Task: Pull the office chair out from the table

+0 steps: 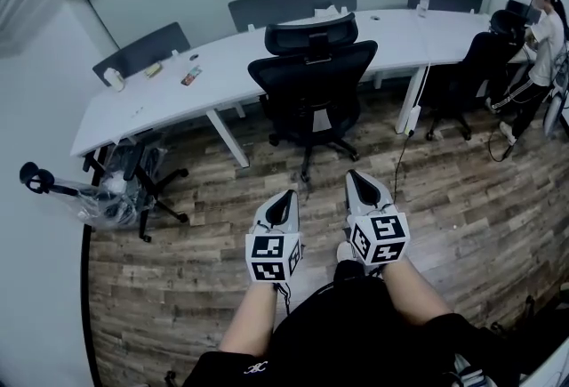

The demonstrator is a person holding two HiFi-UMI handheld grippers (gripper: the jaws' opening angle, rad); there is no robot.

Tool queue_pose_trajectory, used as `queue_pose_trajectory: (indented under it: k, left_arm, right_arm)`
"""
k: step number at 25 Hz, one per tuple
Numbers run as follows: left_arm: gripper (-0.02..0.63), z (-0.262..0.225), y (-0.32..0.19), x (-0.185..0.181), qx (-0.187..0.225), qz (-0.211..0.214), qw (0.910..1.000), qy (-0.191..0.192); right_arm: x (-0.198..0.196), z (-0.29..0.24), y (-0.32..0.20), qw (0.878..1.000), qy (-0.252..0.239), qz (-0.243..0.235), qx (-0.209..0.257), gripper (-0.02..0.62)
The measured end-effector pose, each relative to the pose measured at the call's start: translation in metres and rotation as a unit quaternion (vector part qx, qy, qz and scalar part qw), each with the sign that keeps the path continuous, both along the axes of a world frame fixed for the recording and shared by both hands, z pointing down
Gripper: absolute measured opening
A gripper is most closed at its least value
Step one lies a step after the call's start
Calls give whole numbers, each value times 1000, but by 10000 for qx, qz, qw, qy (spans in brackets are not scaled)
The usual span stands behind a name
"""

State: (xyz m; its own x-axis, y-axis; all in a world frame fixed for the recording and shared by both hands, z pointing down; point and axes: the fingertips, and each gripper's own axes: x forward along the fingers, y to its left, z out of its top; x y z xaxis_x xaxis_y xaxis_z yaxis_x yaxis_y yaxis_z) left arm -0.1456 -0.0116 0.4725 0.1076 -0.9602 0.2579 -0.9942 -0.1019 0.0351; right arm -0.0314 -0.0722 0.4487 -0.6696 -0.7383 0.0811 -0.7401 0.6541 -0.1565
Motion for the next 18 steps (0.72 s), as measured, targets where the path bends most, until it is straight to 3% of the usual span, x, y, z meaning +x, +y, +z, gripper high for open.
queue_pose_trajectory:
  k: [18]
  left_arm:
    - [9, -16, -213, 5, -124, 50, 9992, -380]
  right_arm:
    - [-4, -7, -214, 9995, 116, -282, -109, 11]
